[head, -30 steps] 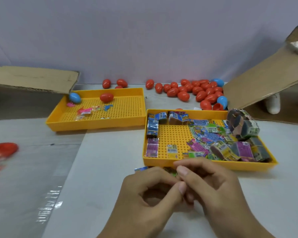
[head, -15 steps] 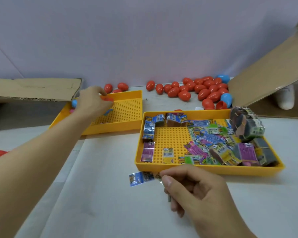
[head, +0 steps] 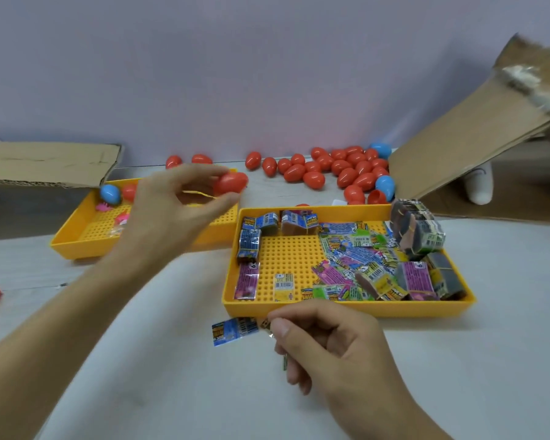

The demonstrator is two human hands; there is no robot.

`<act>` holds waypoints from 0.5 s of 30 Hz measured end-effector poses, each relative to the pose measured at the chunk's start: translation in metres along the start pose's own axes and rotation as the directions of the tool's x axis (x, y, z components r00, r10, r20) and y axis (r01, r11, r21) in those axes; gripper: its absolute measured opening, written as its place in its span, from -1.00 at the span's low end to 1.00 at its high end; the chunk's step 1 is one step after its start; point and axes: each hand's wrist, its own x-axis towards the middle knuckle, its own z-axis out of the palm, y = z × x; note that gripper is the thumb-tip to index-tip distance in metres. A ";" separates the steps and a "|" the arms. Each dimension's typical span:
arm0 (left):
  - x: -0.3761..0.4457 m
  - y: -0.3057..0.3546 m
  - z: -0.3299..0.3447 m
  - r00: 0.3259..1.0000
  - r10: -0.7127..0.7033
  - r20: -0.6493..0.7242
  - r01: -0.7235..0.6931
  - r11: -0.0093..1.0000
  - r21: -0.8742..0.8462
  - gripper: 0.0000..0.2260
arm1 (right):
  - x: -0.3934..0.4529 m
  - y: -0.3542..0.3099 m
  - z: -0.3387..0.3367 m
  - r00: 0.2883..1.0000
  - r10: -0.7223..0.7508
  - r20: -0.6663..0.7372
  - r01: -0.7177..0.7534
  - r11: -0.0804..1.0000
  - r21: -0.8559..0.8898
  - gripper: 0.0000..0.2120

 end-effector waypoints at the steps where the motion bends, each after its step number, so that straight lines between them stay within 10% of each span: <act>1: -0.015 0.012 0.001 0.998 0.044 0.043 -0.039 0.995 -0.097 -0.64 | 0.000 0.000 0.000 1.000 -0.004 -0.003 0.004 1.000 0.007 -0.91; 15: -0.147 0.049 0.034 0.995 -0.022 0.095 0.077 0.780 -0.621 -0.75 | -0.010 -0.001 -0.009 1.000 -0.016 0.002 0.015 0.983 0.182 -0.74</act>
